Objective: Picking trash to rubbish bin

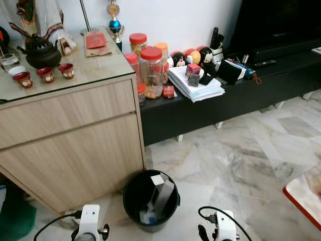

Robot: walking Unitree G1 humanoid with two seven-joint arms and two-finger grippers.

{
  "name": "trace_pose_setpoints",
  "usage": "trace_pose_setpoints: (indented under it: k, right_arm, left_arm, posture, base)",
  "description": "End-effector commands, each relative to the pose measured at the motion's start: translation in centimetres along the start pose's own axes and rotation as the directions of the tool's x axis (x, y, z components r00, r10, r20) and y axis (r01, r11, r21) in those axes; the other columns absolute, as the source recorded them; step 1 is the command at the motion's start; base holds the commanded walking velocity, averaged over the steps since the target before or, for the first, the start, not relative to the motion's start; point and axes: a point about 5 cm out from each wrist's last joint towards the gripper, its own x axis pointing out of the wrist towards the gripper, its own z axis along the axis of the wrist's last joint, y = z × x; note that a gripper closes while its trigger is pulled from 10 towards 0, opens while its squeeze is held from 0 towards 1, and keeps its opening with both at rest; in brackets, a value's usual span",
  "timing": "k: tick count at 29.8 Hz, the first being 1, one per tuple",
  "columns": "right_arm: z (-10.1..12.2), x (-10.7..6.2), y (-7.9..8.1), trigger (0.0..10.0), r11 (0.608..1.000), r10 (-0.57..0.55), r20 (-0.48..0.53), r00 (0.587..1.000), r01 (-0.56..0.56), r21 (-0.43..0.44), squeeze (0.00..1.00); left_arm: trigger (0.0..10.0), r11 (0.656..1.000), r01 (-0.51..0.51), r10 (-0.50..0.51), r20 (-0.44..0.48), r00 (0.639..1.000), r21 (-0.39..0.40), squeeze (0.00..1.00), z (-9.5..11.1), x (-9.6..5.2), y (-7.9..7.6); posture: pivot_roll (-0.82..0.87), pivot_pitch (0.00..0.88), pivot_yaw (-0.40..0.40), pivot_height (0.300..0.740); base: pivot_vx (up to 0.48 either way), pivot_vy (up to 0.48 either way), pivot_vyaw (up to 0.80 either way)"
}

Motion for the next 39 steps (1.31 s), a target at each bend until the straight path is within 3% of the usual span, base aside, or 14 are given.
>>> trace_pose_setpoints:
  k: [1, 26, 31, 32, 34, 35, 38, 39]
  right_arm:
    - [0.3, 0.1, 0.1, 10.0, 1.0, 0.003, 0.01, 1.0, -0.003, 0.002, 0.0]
    - [0.6, 0.1, 0.0, 10.0, 1.0, 0.002, 0.018, 1.0, -0.002, -0.003, 0.0]
    - [0.6, 0.1, 0.0, 10.0, 1.0, 0.003, 0.019, 1.0, -0.003, -0.004, 0.0]
    - [0.8, 0.2, 0.1, 10.0, 1.0, 0.006, 0.029, 1.0, -0.006, -0.005, 0.0]
    - [1.0, 0.2, 0.1, 10.0, 1.0, 0.007, 0.033, 0.999, -0.007, -0.005, 0.0]
    - [1.7, 0.3, 0.2, 10.0, 1.0, 0.014, 0.059, 0.998, -0.013, -0.008, 0.0]
    - [2.1, 0.4, 0.3, 10.0, 1.0, 0.017, 0.074, 0.997, -0.017, -0.009, 0.0]
    - [2.8, 0.5, 0.4, 10.0, 1.0, 0.024, 0.102, 0.995, -0.023, -0.011, 0.0]
  left_arm:
    - [10.0, 1.0, -0.002, 0.002, -0.002, 1.0, -0.008, 0.0, -0.1, 0.0, 0.0]
    - [10.0, 0.999, -0.004, 0.004, 0.012, 1.0, -0.041, 0.0, 0.1, 0.0, 0.0]
    - [10.0, 0.999, -0.007, 0.008, 0.011, 1.0, -0.038, 0.0, 0.0, 0.0, 0.0]
    - [10.0, 0.999, 0.027, -0.028, 0.04, 0.999, 0.035, 0.0, 0.6, 0.0, -0.6]
    - [10.0, 0.997, 0.039, -0.043, 0.051, 0.998, 0.063, 0.0, 0.8, 0.1, -0.9]
    - [10.0, 0.989, 0.058, -0.072, 0.096, 0.993, 0.137, 0.0, 1.9, 0.2, -1.5]
    - [10.0, 0.984, 0.066, -0.086, 0.116, 0.99, 0.167, 0.0, 2.4, 0.2, -1.8]
    - [10.0, 0.973, 0.076, -0.11, 0.151, 0.982, 0.217, 0.0, 3.3, 0.3, -2.3]
  posture:
    - [-0.09, 0.0, 0.01, 0.74]
    - [-0.08, 0.0, -0.001, 0.74]
    - [-0.08, 0.0, -0.001, 0.74]
    - [-0.08, 0.0, -0.004, 0.74]
    - [-0.08, 0.0, -0.006, 0.74]
    - [-0.08, 0.0, -0.006, 0.74]
    - [-0.08, 0.0, -0.008, 0.74]
    - [-0.08, 0.0, -0.008, 0.74]
  base:
    - [-0.292, 0.0, 0.0]
    - [-0.306, 0.0, 0.0]
    - [0.0, 0.0, 0.0]
    - [0.0, 0.0, 0.0]
    - [0.0, 0.0, 0.0]
    - [0.0, 0.0, 0.0]
    - [0.0, 0.0, 0.0]
    - [0.0, 0.0, 0.0]
